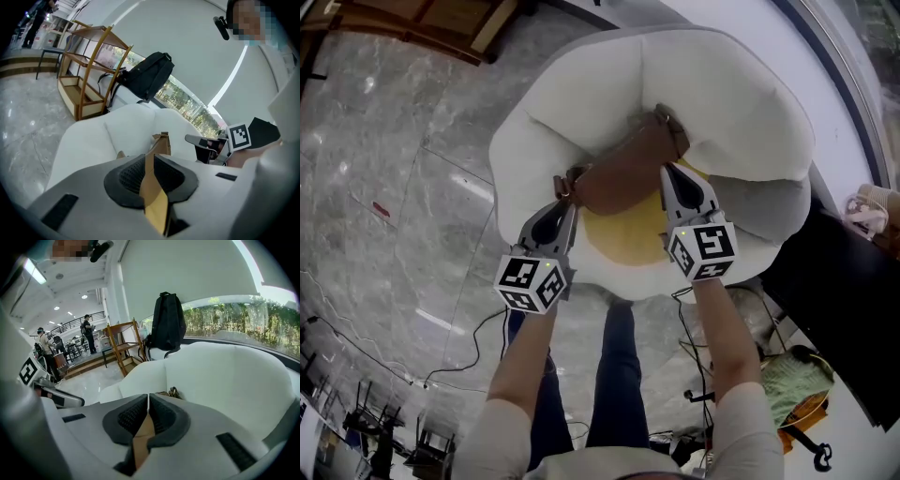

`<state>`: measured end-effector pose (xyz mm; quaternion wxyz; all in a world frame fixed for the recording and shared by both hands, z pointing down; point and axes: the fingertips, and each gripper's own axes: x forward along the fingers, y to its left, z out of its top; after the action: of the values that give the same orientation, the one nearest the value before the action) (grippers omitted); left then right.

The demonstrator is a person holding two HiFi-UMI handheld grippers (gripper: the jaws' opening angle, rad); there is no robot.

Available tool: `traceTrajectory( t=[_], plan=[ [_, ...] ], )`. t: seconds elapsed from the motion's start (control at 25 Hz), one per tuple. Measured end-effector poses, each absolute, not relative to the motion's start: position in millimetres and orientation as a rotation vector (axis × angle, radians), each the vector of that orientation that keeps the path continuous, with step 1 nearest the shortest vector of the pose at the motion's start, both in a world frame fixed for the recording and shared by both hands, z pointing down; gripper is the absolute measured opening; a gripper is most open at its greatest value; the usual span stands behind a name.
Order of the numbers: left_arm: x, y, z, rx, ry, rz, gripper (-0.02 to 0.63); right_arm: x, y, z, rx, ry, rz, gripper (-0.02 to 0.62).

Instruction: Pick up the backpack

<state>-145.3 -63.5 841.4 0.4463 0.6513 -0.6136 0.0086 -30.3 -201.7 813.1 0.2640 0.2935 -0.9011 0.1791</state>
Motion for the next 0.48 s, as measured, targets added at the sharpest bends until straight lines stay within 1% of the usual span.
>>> traceTrajectory(
  t=[0.04, 0.08, 0.12, 0.16, 0.32, 0.36, 0.44, 0.48],
  plan=[
    [-144.7, -63.0, 845.1, 1.593, -1.516, 0.019, 0.054, -30.4, -203.3, 815.9, 0.786, -2.431, 0.473, 0.031],
    [-143.8, -62.7, 849.3, 1.571, -1.511, 0.014, 0.095, -30.1, -205.5, 819.1, 0.780, -2.423, 0.458, 0.031],
    [-142.6, -62.7, 853.8, 1.547, -1.502, 0.007, 0.155, -29.4, -208.6, 822.6, 0.776, -2.414, 0.441, 0.031],
    [-141.2, -62.5, 858.3, 1.525, -1.491, 0.000, 0.189, -28.5, -212.4, 826.3, 0.775, -2.404, 0.425, 0.031],
    [-138.7, -59.2, 871.4, 1.469, -1.474, 0.000, 0.210, -27.4, -228.0, 839.7, 0.771, -2.363, 0.362, 0.034],
    [-138.3, -58.3, 873.6, 1.458, -1.471, -0.001, 0.214, -28.3, -231.6, 843.7, 0.763, -2.351, 0.345, 0.056],
    [-136.4, -57.2, 877.9, 1.437, -1.462, -0.006, 0.220, -31.0, -239.3, 853.0, 0.744, -2.328, 0.329, 0.266],
    [-135.3, -57.1, 880.2, 1.427, -1.458, -0.007, 0.222, -32.3, -243.3, 857.2, 0.734, -2.320, 0.326, 0.267]
  ],
)
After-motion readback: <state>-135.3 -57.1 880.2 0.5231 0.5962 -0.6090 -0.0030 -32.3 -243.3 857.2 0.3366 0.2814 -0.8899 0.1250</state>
